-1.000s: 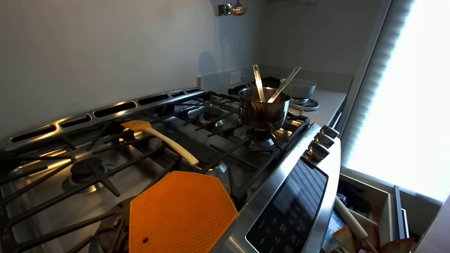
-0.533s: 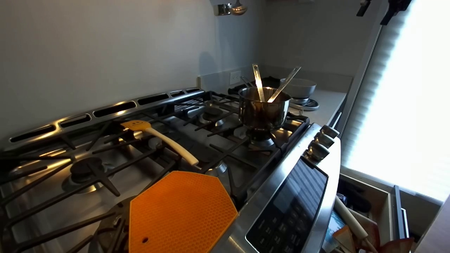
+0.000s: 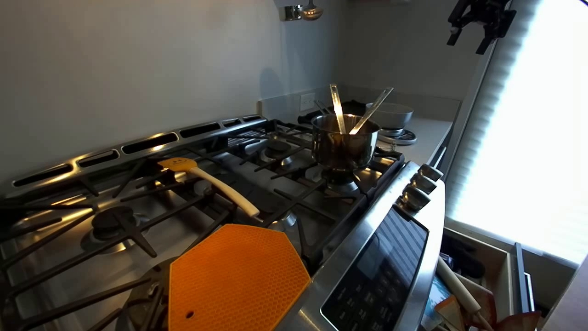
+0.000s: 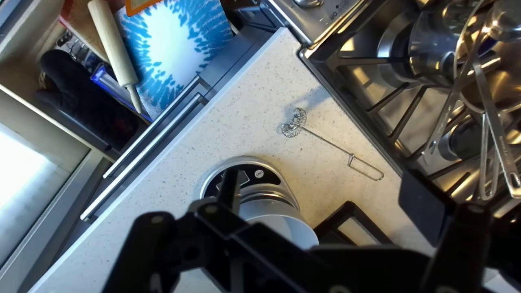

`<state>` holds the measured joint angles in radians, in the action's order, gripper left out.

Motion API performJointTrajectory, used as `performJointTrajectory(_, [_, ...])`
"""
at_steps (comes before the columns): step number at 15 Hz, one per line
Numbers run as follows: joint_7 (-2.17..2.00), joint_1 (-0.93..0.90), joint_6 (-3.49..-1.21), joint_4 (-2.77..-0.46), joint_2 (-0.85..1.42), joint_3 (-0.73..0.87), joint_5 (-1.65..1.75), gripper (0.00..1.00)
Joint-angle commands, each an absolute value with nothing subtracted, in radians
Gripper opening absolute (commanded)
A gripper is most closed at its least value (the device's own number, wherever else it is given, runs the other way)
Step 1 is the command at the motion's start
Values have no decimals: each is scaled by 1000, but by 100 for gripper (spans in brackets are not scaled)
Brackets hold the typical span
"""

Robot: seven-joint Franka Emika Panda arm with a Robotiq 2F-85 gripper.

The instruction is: Pick up the gray bowl from the scale and put it on the kitchen counter

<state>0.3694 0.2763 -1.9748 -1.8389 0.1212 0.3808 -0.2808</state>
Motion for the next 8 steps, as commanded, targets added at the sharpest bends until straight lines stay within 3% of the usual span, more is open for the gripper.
performJointTrajectory(1, [367,311,-1971,-1833,119,347,-277,100])
performJointTrajectory(8, [299,329,-2151,-1708,294,319,-290,100])
